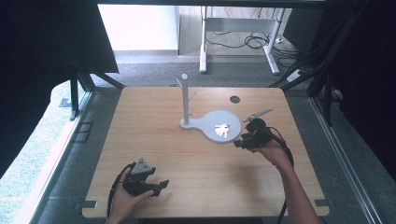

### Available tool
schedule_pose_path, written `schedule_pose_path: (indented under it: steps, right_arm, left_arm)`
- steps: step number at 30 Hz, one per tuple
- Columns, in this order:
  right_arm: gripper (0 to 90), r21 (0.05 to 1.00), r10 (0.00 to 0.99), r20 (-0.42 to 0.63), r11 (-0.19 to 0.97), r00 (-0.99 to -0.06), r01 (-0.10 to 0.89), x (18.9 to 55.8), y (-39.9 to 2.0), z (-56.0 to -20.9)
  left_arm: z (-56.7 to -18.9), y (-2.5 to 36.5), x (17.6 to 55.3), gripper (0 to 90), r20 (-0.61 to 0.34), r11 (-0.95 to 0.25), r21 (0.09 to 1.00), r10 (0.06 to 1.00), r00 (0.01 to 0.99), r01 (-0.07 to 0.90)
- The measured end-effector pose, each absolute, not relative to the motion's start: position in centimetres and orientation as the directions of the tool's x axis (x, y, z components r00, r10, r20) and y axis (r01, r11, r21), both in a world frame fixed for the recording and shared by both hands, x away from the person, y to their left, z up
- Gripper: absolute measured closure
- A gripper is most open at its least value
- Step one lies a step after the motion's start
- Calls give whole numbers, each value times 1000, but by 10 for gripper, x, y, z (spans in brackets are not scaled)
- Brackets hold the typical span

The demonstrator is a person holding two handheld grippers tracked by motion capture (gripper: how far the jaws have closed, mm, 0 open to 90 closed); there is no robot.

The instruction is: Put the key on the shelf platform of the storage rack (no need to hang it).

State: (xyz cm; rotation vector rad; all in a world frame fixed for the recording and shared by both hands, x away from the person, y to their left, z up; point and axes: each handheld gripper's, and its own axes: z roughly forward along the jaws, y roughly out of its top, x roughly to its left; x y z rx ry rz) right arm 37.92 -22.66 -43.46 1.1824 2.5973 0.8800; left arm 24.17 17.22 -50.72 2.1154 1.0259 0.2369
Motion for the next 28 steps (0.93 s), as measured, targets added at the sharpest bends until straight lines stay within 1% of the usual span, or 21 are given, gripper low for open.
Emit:
schedule_pose_path:
  steps: [7,14,19,28]
  right_arm:
    - [499,618,729,110,482,-676,621,344,-245,-457]
    - [496,632,730,101,477,-676,610,312,-256,-484]
    - [498,606,733,99,492,-673,625,307,-259,-499]
    - [491,646,751,86,458,-655,610,305,-261,-508]
  left_arm:
    - [-509,172,242,263,-151,-392,695,739,656,602]
    - [-510,174,243,263,-146,-393,691,746,650,606]
    - [-509,175,243,264,-143,-389,694,751,645,606]
    - [-508,176,243,263,-144,-389,697,746,650,602]
